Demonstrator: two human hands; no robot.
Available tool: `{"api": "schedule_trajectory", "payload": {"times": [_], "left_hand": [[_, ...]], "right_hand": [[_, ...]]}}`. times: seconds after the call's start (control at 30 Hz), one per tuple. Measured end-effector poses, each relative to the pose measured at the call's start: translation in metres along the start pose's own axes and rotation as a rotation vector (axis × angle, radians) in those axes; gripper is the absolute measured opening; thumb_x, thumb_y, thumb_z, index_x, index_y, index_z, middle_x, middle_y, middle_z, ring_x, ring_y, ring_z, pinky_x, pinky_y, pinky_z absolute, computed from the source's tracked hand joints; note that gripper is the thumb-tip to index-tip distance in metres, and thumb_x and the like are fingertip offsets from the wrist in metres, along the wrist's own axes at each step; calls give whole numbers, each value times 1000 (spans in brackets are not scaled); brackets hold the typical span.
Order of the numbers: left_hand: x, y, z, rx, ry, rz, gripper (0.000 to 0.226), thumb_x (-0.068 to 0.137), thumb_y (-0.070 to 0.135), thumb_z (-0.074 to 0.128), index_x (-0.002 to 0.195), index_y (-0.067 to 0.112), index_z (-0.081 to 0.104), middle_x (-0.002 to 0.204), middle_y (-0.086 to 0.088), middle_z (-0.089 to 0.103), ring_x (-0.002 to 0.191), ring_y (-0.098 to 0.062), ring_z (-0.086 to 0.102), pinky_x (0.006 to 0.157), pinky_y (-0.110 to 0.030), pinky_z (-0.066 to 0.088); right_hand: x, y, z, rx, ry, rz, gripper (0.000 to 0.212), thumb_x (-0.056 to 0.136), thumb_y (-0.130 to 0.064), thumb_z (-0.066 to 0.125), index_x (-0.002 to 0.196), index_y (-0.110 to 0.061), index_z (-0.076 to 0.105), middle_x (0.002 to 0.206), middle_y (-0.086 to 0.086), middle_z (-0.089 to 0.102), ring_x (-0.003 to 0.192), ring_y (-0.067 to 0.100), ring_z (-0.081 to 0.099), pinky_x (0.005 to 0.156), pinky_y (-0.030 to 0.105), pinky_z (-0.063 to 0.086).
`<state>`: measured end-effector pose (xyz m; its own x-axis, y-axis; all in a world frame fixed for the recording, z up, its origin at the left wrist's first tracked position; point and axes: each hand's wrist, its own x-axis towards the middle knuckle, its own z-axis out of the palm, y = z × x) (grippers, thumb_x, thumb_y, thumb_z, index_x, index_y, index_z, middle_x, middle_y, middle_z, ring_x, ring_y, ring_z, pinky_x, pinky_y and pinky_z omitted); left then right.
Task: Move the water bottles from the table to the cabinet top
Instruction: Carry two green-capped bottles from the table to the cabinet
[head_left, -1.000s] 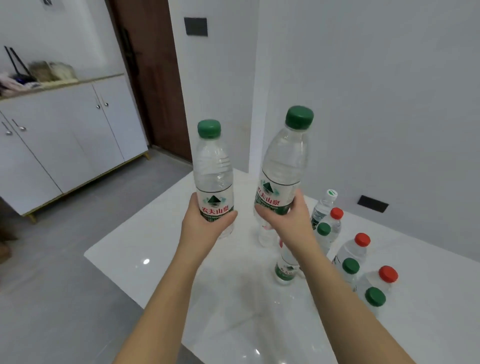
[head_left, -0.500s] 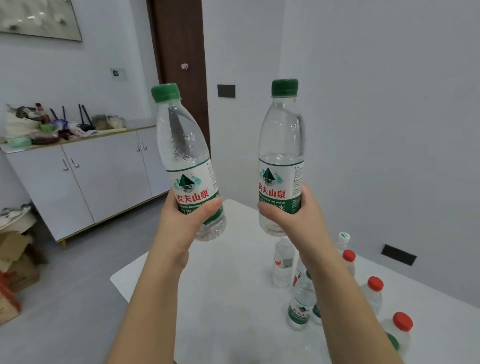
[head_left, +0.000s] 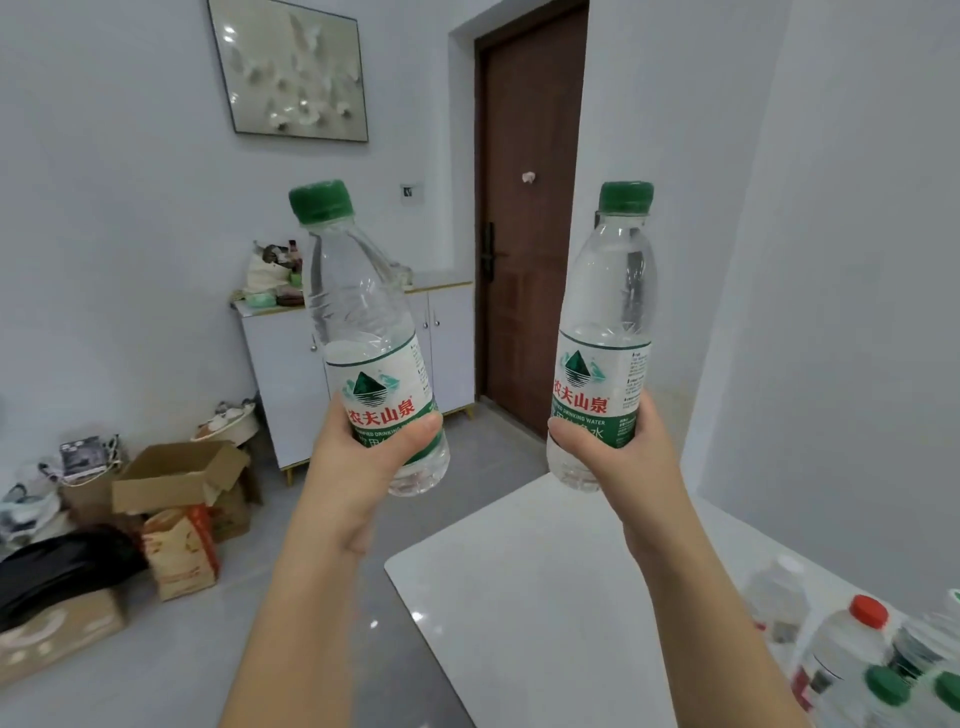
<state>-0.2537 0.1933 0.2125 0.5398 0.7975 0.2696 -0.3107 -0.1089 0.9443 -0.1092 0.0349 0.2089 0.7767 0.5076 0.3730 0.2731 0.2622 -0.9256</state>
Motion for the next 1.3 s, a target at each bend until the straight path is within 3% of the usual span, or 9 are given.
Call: {"api": "schedule_trajectory", "payload": {"times": [0.13, 0.23, 0.37, 0.57, 0.9, 1.17, 1.3], "left_hand": [[27, 1, -42, 58, 42, 51, 72, 54, 19, 86, 120, 12, 59, 108, -4, 72, 100, -23, 68, 84, -37, 54], [45, -3, -65, 59, 49, 52, 60, 67, 6, 84, 121, 11, 57, 109, -4, 71, 101, -22, 67, 80, -31, 52], [64, -8, -89, 99, 38, 47, 61, 63, 11, 86, 117, 12, 57, 106, -4, 71, 98, -20, 67, 76, -29, 51], [101, -17, -109, 129, 54, 24, 46, 71, 2, 80, 108, 19, 59, 98, 4, 72, 92, -13, 68, 73, -25, 50], [191, -48, -130, 159, 27, -18, 50, 68, 4, 83, 108, 25, 59, 97, 8, 72, 92, -12, 68, 70, -24, 50], [297, -57, -143, 157, 9, -12, 48, 69, 7, 83, 101, 33, 57, 92, 16, 71, 84, 2, 66, 67, -18, 48], [334, -65, -157, 149, 44, -14, 50, 69, 6, 83, 104, 31, 58, 96, 14, 72, 89, -3, 67, 70, -21, 50]], "right_hand": [[17, 13, 49, -7, -13, -7, 48, 75, -9, 80, 113, -30, 61, 101, -10, 72, 93, 8, 69, 76, 28, 54], [28, 20, 80, -32, -26, -22, 50, 74, -10, 81, 116, -29, 60, 102, -10, 72, 94, 9, 69, 79, 31, 55], [41, 31, 111, -51, 4, -44, 50, 72, -10, 81, 114, -28, 60, 100, -11, 72, 93, 9, 68, 83, 36, 57], [66, 49, 145, -6, 60, -36, 51, 71, -10, 82, 111, -33, 59, 99, -13, 71, 92, 5, 68, 80, 33, 57], [141, 99, 203, -35, 80, -24, 53, 70, -15, 84, 113, -32, 58, 103, -12, 69, 98, 10, 67, 87, 41, 56], [230, 130, 266, -28, 64, -51, 54, 69, -14, 83, 114, -32, 59, 101, -17, 70, 94, 4, 67, 86, 39, 56], [263, 142, 293, -29, 44, -54, 58, 70, -12, 84, 118, -30, 57, 104, -15, 68, 95, 1, 66, 85, 33, 56]]}}
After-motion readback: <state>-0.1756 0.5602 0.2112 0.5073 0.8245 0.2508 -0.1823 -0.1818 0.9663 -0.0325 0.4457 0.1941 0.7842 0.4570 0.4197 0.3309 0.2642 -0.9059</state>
